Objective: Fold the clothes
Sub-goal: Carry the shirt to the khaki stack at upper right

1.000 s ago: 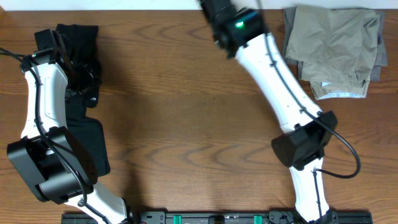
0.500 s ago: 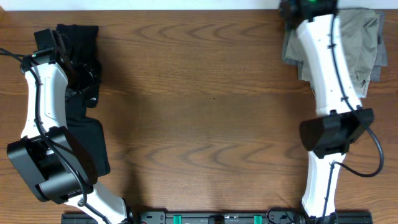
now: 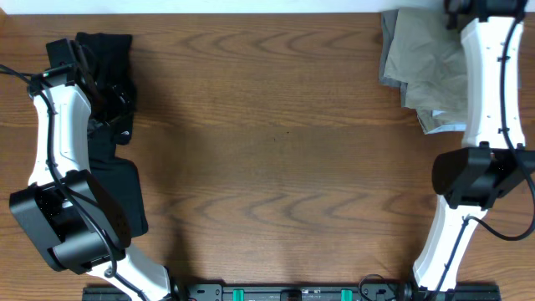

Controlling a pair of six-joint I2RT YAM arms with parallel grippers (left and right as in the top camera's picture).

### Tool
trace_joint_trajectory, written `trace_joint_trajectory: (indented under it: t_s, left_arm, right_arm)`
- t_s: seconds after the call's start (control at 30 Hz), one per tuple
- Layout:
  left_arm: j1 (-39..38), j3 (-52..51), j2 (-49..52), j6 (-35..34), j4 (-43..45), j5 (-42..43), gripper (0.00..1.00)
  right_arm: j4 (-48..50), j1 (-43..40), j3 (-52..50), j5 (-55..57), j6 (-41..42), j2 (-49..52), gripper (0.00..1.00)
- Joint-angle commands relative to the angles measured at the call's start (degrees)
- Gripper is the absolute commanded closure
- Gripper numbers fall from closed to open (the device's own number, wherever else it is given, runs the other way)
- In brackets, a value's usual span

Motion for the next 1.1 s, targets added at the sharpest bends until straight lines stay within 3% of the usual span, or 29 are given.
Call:
trace_joint_trajectory:
  t_s: [0.0, 0.63, 0.9, 1.0, 1.07]
  left_arm:
    - [-0.02, -0.26, 0.76, -0.70, 0.31, -0.46, 0.12]
    - [-0.02, -0.26, 0.76, -0.70, 1.62, -0.46, 0.12]
    - [-0.02, -0.26, 0.76, -0.70, 1.60, -0.46, 0.12]
    - [-0.02, -0.26, 0.76, -0.70, 1.60, -0.46, 0.12]
    - [-0.02, -0.26, 0.76, -0.70, 1.60, -0.46, 0.12]
  right_arm:
    - [0.22, -2.62, 0.66, -4.37, -1.05, -1.66, 0.99]
    - [1.22, -4.61, 0.28, -11.67, 0.15, 9.14, 0.99]
    - [-1.73, -3.82, 0.31, -24.96, 2.56, 11.32, 0.98]
    - [-2.12, -2.78, 0.31, -32.37, 2.56, 11.30, 0.85]
    - [-2.47, -1.97, 0.31, -36.06, 2.60, 11.30, 0.61]
